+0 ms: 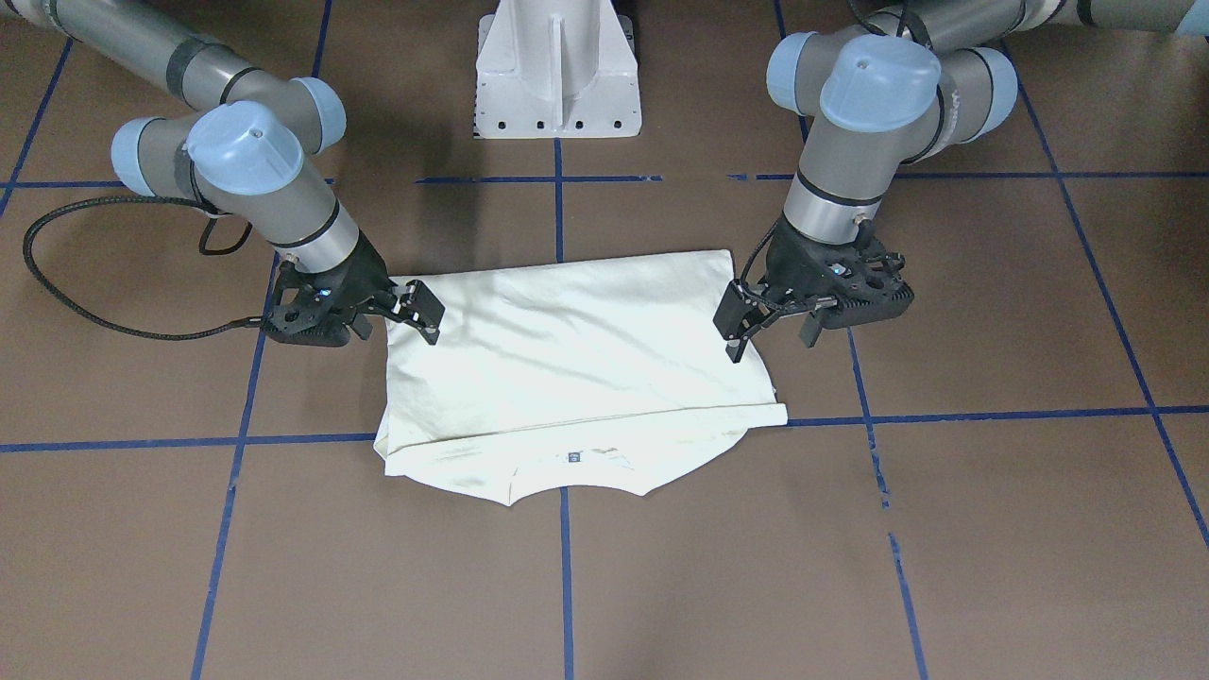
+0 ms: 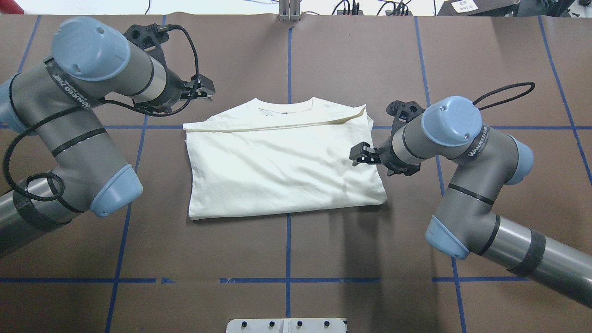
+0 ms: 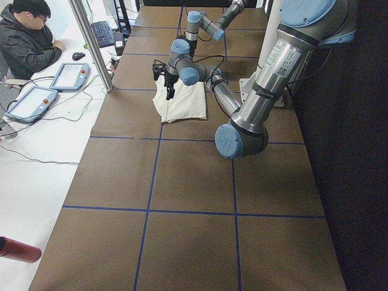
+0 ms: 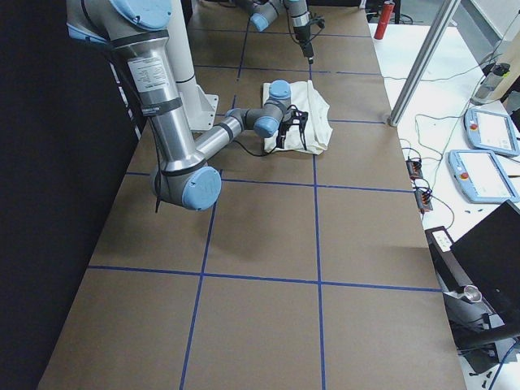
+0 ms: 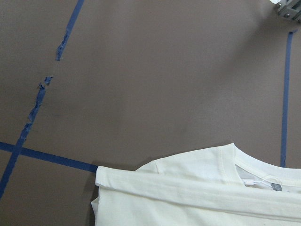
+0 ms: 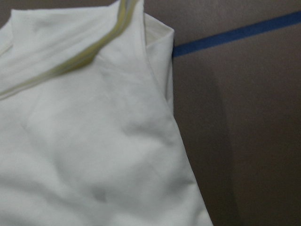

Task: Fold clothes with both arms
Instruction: 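Move the right gripper to the folded shirt's side edge nearest it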

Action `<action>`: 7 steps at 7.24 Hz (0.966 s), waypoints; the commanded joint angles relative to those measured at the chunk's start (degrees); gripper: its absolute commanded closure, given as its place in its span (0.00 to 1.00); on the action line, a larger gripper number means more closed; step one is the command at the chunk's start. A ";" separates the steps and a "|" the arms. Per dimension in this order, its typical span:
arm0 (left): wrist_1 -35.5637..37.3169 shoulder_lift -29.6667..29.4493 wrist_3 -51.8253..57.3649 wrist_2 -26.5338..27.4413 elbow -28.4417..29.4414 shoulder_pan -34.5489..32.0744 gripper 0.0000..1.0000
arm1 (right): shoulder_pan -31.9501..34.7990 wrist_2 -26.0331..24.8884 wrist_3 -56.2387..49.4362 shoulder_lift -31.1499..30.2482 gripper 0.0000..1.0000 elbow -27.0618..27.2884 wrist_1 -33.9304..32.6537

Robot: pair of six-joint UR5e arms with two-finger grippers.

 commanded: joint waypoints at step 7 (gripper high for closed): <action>0.09 -0.02 -0.52 0.00 -2.32 0.31 0.01 | -2.44 2.43 0.11 -3.18 1.00 1.97 -0.21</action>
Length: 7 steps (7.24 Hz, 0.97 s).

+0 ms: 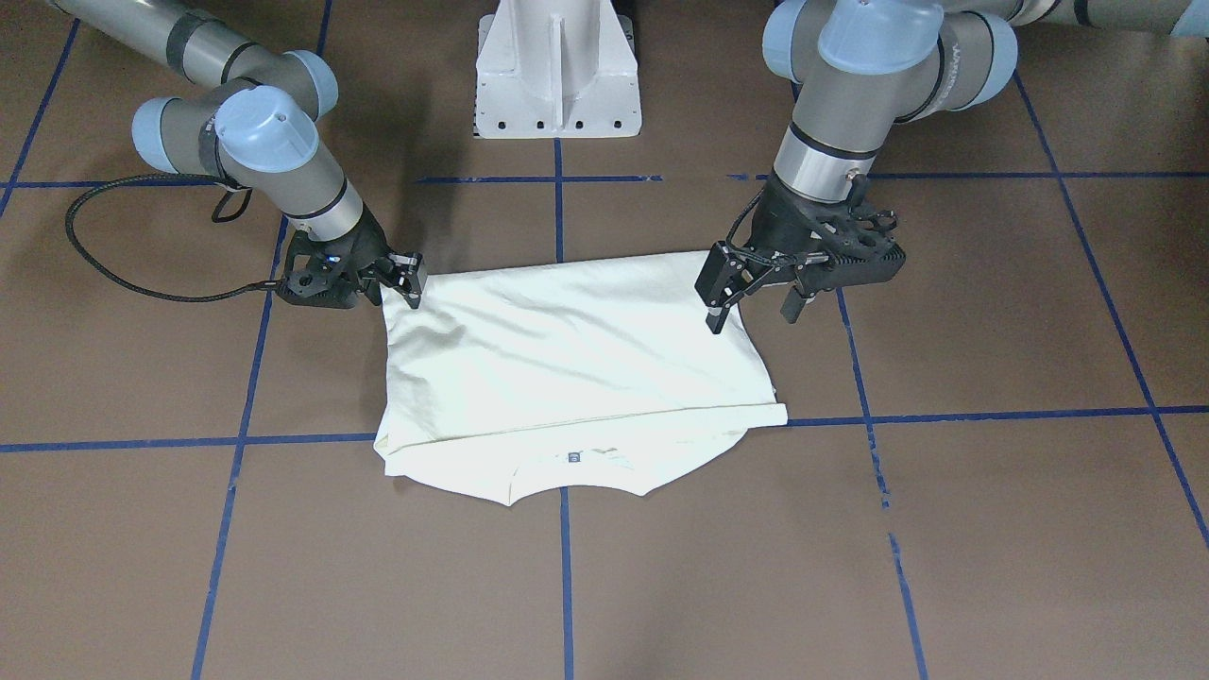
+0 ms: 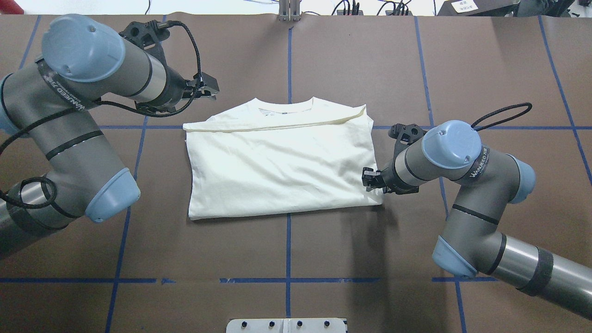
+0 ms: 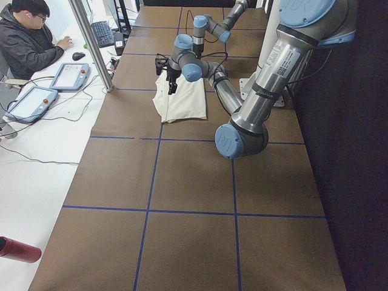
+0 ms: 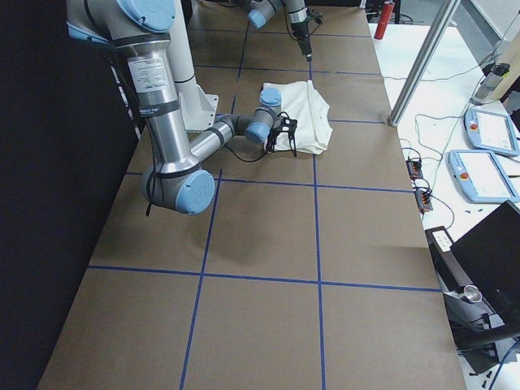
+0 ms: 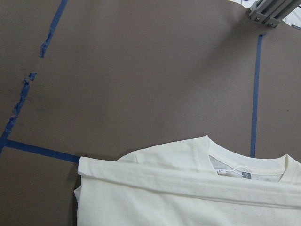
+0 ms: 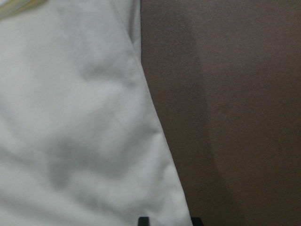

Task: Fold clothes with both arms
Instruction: 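Move the right gripper to the folded shirt's side edge nearest it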

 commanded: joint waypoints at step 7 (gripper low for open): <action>-0.09 -0.26 -1.77 0.10 -0.74 0.88 0.01 | -12.90 5.52 1.03 -29.29 1.00 23.80 0.44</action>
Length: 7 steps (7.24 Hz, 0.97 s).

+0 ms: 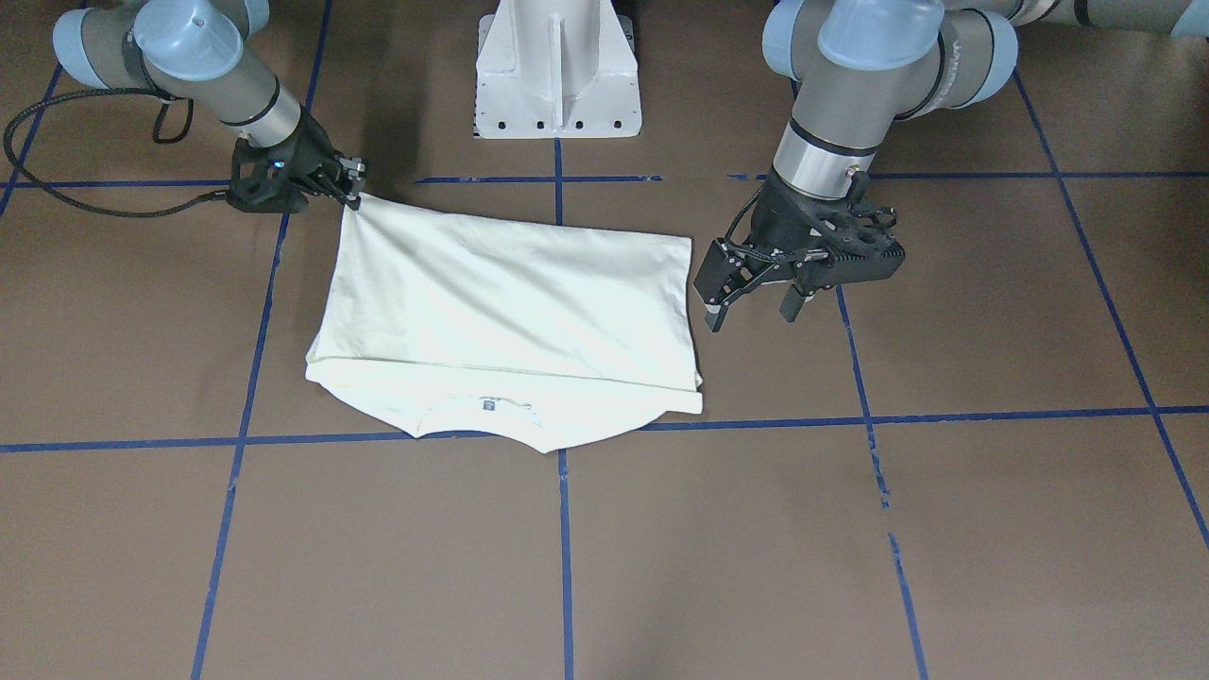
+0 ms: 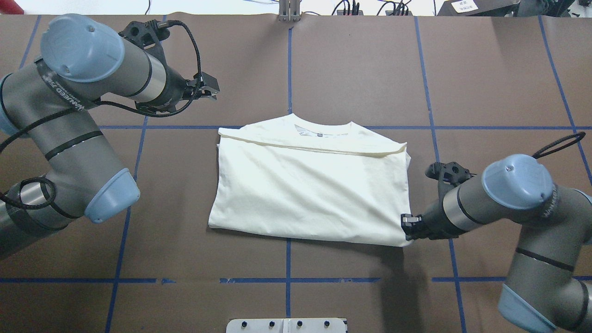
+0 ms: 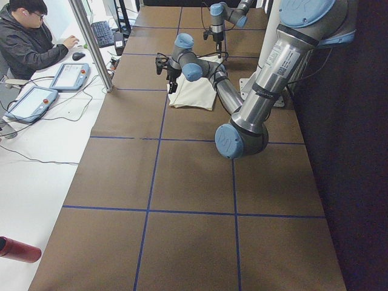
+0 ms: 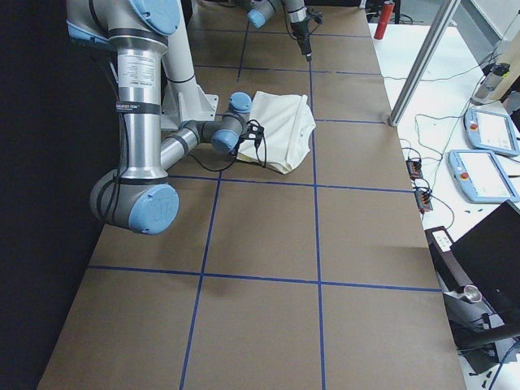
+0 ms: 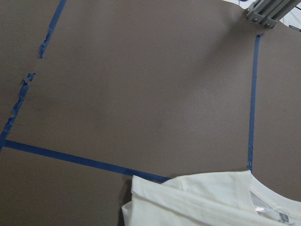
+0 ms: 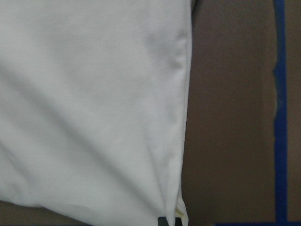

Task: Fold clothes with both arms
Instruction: 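Push the folded shirt away with the right gripper while the left gripper approaches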

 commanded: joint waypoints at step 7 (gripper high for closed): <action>-0.10 1.78 -33.45 4.43 -2.54 22.80 0.09 | 12.91 1.74 3.93 6.21 0.00 7.11 0.47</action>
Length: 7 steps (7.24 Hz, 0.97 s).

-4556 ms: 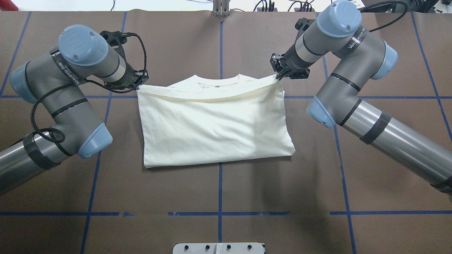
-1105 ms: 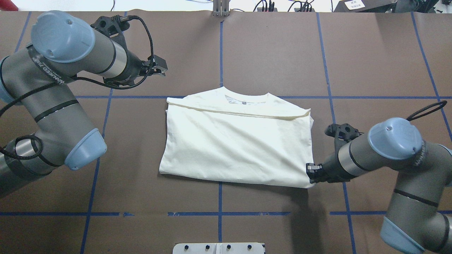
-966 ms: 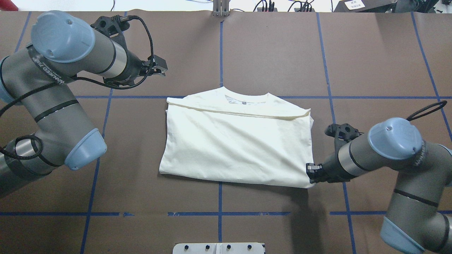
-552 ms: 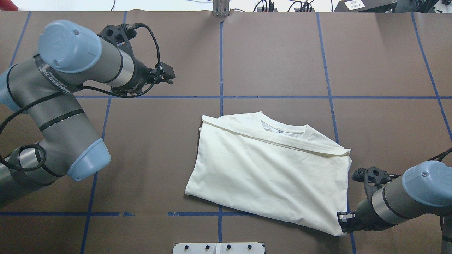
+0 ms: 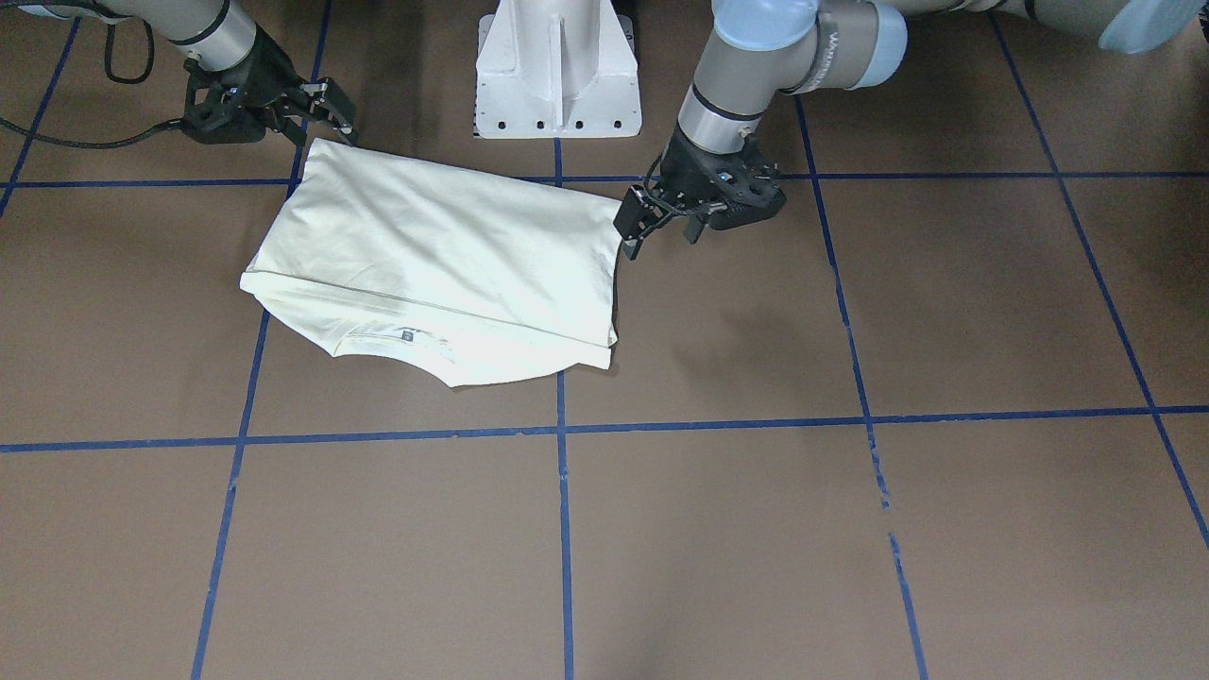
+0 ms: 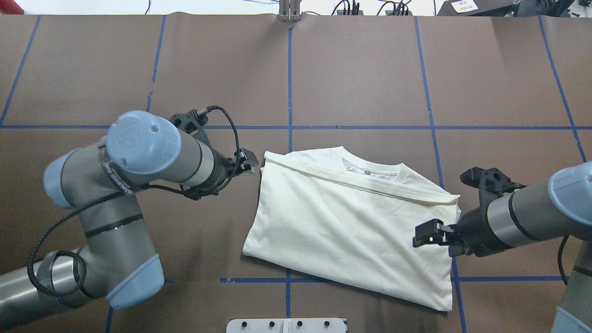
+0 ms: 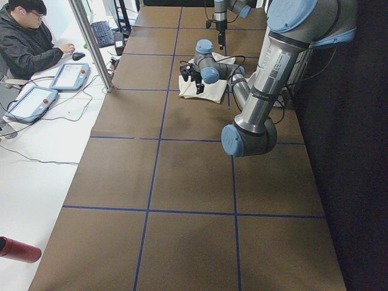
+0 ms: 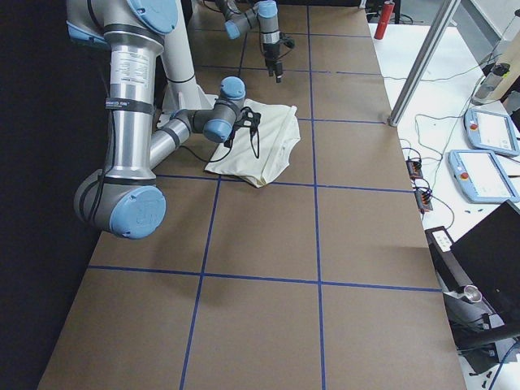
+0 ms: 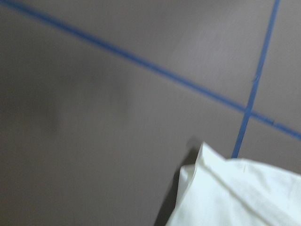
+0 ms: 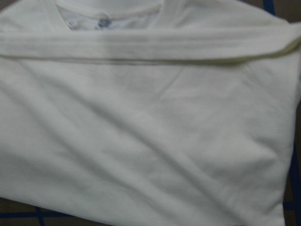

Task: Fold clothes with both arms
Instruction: 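Push the folded shirt away with the right gripper while the left gripper approaches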

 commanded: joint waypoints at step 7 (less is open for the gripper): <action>0.47 0.47 -14.77 5.78 3.57 11.98 0.41 | 8.29 0.25 0.00 7.88 0.00 -1.27 -0.43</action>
